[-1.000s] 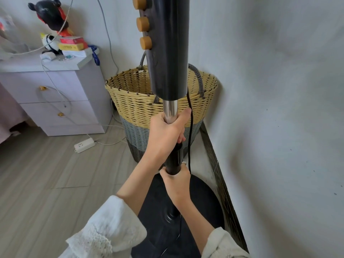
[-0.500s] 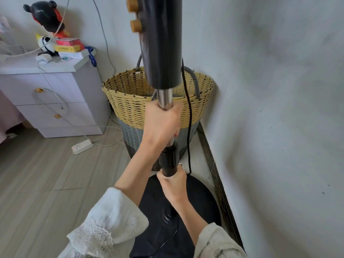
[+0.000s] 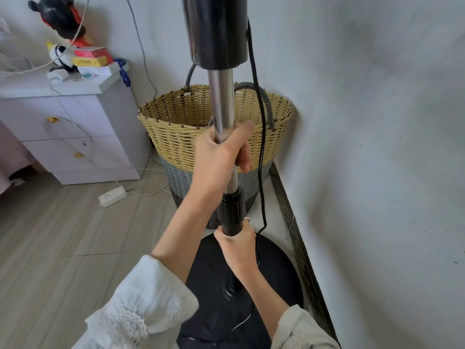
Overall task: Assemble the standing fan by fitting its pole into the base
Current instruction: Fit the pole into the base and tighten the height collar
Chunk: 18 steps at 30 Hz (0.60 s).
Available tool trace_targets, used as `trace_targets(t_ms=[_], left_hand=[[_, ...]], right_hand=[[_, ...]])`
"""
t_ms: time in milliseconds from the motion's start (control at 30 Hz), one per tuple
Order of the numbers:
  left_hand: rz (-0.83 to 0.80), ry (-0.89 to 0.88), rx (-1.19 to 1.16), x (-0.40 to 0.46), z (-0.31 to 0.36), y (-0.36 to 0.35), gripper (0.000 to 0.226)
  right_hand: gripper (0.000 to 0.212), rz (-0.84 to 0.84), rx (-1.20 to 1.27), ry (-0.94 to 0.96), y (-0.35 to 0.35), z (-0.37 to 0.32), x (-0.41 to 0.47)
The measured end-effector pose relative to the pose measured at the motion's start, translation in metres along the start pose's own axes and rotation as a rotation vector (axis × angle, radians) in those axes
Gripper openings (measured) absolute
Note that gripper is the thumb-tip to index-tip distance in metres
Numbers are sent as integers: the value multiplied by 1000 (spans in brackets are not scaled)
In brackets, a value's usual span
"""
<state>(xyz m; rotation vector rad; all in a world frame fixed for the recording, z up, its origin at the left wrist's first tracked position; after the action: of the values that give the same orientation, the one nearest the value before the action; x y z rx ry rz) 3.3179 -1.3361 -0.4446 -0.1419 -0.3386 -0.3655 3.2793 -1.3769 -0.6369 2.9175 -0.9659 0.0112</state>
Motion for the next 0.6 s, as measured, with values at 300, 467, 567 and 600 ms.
trace_targets(t_ms=[300, 467, 567, 600], left_hand=[[78, 157, 16, -8, -26, -1, 33], [86, 170, 37, -6, -22, 1, 38], [88, 182, 44, -4, -20, -1, 33], [90, 181, 51, -3, -17, -1, 31]], right_hand=[[31, 6, -9, 2, -2, 0, -2], [31, 1, -45, -15, -2, -2, -2], [30, 12, -50, -20, 0, -2, -2], [29, 16, -44, -23, -1, -2, -3]])
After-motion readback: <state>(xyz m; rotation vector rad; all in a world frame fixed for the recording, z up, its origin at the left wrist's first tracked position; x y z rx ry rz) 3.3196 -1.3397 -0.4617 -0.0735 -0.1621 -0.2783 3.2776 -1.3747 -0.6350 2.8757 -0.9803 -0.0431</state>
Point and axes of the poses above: each hand's wrist, its own x-axis towards the middle knuckle, its own y-axis out of the back of the hand, z = x × y, the point moved 3 cm from there along x, towards the middle knuckle, and after that the axes turned 3 degrees about z, right-handed, at the moved point
